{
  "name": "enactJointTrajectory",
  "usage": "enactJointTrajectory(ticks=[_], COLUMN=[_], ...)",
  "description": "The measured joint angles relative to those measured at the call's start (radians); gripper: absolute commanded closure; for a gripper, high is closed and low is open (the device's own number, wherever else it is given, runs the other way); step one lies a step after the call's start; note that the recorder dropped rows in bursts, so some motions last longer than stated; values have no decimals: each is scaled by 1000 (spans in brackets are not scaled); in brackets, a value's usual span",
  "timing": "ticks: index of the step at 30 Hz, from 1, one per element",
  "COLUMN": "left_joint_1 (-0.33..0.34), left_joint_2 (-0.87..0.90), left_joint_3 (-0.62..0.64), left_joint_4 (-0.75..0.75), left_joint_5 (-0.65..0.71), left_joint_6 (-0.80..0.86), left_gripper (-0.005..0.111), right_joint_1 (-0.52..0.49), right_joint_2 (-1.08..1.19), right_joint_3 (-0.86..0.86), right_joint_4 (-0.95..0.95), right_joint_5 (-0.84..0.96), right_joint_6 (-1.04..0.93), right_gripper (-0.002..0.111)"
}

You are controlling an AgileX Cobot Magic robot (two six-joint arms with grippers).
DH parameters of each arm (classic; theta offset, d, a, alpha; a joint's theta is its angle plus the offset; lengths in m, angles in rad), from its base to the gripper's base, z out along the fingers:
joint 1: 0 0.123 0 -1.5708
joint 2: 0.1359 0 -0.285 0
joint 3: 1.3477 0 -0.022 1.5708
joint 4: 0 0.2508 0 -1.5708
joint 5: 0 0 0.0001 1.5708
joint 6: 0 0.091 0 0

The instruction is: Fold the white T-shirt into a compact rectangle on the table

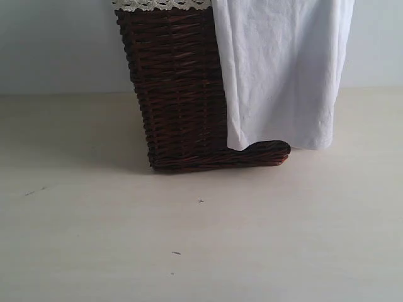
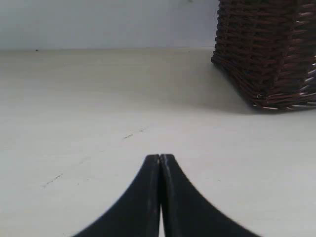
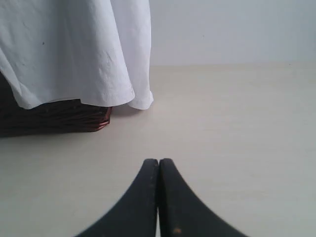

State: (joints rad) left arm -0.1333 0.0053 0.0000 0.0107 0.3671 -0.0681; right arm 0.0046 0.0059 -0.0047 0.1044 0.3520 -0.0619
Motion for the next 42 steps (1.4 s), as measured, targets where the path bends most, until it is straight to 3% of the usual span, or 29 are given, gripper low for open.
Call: enactJointTrajectory(ticks=[35,42], left_joint_1=[0,0], left_joint_2=[0,0], left_joint_3=[0,0], left_joint_4=[0,0], left_joint_5=[0,0], left_joint_6=[0,0], left_gripper=[107,107], right_joint_1=[0,0], right_joint_2=[0,383], right_joint_3=[0,-27], right_joint_4=[54,-93], right_joint_5=[0,-296], right_joint_6=[5,-278], right_gripper=[108,108])
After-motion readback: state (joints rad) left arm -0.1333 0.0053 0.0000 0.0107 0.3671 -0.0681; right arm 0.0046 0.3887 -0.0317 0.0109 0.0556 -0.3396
